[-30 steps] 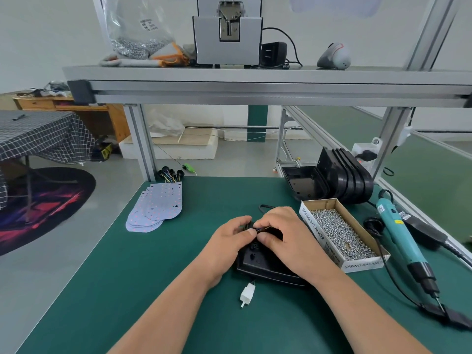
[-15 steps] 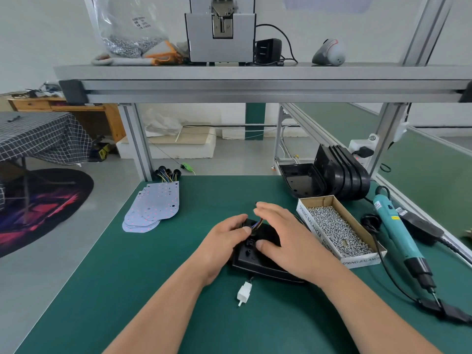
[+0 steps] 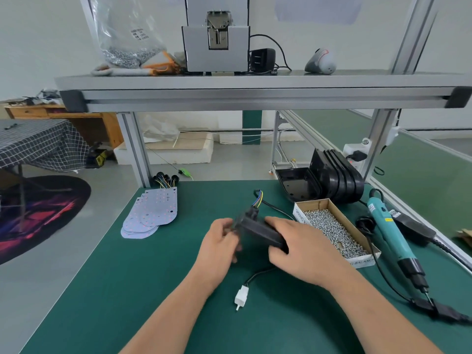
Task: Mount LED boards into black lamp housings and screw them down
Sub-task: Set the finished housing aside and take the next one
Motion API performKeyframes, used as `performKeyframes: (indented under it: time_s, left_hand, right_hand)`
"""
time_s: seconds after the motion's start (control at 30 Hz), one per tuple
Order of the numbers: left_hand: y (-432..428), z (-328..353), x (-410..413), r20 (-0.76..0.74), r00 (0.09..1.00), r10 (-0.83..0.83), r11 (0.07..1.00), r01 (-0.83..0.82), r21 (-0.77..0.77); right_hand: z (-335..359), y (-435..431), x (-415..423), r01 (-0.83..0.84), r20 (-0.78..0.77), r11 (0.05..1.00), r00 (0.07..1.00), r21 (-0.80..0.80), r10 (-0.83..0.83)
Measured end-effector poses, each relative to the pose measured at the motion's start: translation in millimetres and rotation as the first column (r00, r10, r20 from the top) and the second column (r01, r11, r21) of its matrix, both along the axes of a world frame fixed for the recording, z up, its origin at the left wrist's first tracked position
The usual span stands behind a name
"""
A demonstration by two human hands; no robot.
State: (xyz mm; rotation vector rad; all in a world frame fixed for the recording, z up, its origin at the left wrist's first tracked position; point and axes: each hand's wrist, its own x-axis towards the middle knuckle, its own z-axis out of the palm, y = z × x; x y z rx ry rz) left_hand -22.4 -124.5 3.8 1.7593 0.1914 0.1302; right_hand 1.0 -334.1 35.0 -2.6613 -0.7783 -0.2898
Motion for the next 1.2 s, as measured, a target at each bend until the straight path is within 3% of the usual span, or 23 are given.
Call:
performKeyframes:
  time_s: [0.07,0.13,0.17,0.2,0.3,0.37,0.43,0.5,0.57,0.67,0.87,1.07,1.2]
  left_hand:
    - [-2,1,-8,0.028,0.992,-0.121,0.899,0.098,0.427]
    - [-4,3,-15,-0.062,0.959,-0.277,0.633,0.231,0.739]
    - [-5,4,-17,-0.112,0.940,-0.323,0.541,0.281,0.793]
    - [-5,5,-18,-0.144,0.925,-0.351,0.515,0.319,0.796]
    - [-7,9,-20,-0.140,0.917,-0.373,0.549,0.340,0.763]
    - [-10,10,-19,-0.131,0.921,-0.366,0.510,0.317,0.800]
    - [-11,9,-16,-0.101,0.937,-0.335,0.524,0.275,0.806]
    - [-9,4,-13,-0.060,0.965,-0.256,0.693,0.227,0.684]
    - [-10,-2,-10,-0.023,0.985,-0.173,0.875,0.165,0.455]
    - [-15,-6,-7,0.036,0.997,-0.074,0.987,0.068,0.146]
    - [-13,-6,-5,0.118,0.992,-0.039,0.994,0.050,-0.096]
    - [-10,-6,-2,0.083,0.995,-0.045,0.963,0.066,-0.262]
    - [-9,-4,-1,0.056,0.998,-0.014,0.899,0.037,-0.436]
  right_hand:
    - [3,-3,1,0.084,-0.007,0.985,0.996,0.152,-0.084]
    - [5,-7,4,0.149,-0.037,0.941,0.989,0.303,-0.144]
    - [6,-9,6,0.176,-0.075,0.905,0.984,0.387,-0.159]
    - [6,-11,8,0.200,-0.132,0.853,0.979,0.482,-0.155]
    - [9,-17,11,0.281,-0.344,0.616,0.939,0.736,-0.018]
    - [5,-21,17,0.401,-0.512,0.454,0.846,0.796,0.149]
    - [1,-23,19,0.503,-0.620,0.390,0.732,0.771,0.283]
    - [-2,-21,22,0.497,-0.671,0.478,0.668,0.724,0.321]
    - [-2,-17,21,0.458,-0.689,0.575,0.669,0.678,0.279]
    - [1,-17,19,0.429,-0.664,0.623,0.720,0.655,0.202]
    - [6,-21,16,0.404,-0.611,0.625,0.777,0.668,0.150]
    - [2,-23,19,0.285,-0.461,0.614,0.875,0.736,0.146]
    - [10,-30,19,0.271,-0.371,0.584,0.927,0.765,0.055]
